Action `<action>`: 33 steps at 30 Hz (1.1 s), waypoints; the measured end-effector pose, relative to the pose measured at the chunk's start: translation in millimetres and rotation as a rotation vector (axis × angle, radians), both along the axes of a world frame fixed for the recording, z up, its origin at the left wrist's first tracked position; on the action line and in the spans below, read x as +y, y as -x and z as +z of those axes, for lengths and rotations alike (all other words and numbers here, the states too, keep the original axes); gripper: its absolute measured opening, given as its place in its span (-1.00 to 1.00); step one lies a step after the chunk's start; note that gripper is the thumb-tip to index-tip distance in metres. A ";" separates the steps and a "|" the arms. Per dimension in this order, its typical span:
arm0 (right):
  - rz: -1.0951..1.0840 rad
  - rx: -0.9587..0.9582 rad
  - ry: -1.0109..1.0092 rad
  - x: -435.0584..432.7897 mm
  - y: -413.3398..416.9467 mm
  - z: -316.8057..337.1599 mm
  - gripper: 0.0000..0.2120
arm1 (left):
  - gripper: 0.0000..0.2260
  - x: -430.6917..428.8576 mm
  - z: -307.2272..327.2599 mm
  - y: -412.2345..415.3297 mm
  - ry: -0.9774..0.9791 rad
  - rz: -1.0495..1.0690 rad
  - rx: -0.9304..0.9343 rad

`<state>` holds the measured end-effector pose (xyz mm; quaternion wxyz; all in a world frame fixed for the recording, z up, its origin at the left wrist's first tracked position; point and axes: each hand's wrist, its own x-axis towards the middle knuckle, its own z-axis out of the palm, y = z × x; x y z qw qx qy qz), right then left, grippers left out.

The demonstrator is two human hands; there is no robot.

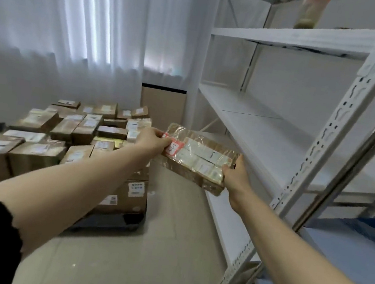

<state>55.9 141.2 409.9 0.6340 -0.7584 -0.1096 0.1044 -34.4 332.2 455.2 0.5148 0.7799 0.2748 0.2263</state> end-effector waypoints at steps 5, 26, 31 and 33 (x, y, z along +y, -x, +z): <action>0.117 0.057 -0.023 71.6 -87.5 -24.1 -0.56 | -0.81 55.8 -29.1 -64.8 0.045 0.125 0.051; 0.373 0.242 0.149 356.9 -404.4 -108.1 -0.38 | -0.72 302.1 -123.4 -345.9 0.148 0.396 0.285; 0.423 0.207 0.242 437.5 -470.1 -112.8 -0.23 | -0.70 381.5 -138.0 -409.9 0.226 0.425 0.295; 0.437 0.191 0.275 463.5 -495.6 -115.3 -0.25 | -0.68 411.3 -144.3 -435.5 0.239 0.438 0.309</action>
